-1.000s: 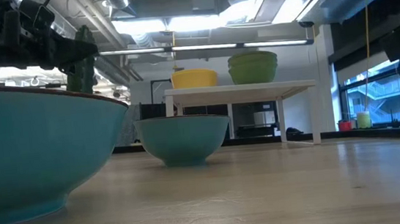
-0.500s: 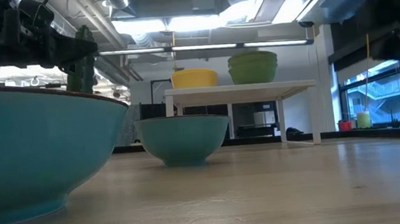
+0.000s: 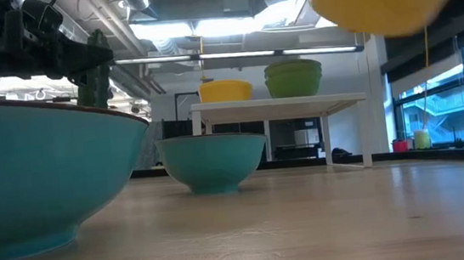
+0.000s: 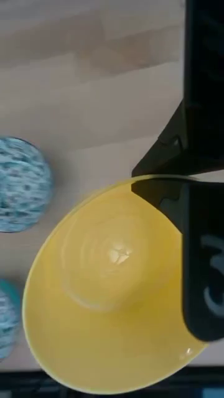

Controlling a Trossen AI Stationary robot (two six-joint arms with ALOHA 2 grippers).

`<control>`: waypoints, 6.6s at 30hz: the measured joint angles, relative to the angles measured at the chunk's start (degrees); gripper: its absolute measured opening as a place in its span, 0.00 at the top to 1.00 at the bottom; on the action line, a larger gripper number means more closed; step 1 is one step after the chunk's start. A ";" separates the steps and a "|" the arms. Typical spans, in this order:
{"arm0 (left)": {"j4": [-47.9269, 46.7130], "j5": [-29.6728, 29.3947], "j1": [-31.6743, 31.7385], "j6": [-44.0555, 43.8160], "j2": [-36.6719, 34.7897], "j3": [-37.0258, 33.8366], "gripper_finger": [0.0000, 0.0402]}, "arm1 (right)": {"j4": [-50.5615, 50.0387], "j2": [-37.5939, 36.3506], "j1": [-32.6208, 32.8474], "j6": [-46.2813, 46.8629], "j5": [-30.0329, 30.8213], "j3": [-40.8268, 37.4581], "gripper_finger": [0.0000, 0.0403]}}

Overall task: Pick & Place Mini bowls
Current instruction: Stack the yellow bowl on top of the yellow bowl on the shelf

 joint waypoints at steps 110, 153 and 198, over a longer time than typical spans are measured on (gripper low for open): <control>-2.23 -0.21 0.02 2.54 0.00 -0.02 0.99 | -4.20 7.52 -40.45 -48.66 -48.17 36.38 0.99; -26.00 -10.74 0.01 18.63 33.03 38.25 0.99 | 83.39 -30.15 -27.17 -32.35 -26.49 -46.92 0.99; -81.53 -22.45 2.29 62.50 85.93 102.18 0.67 | 81.53 -31.67 -25.43 -32.62 -30.68 -48.44 0.96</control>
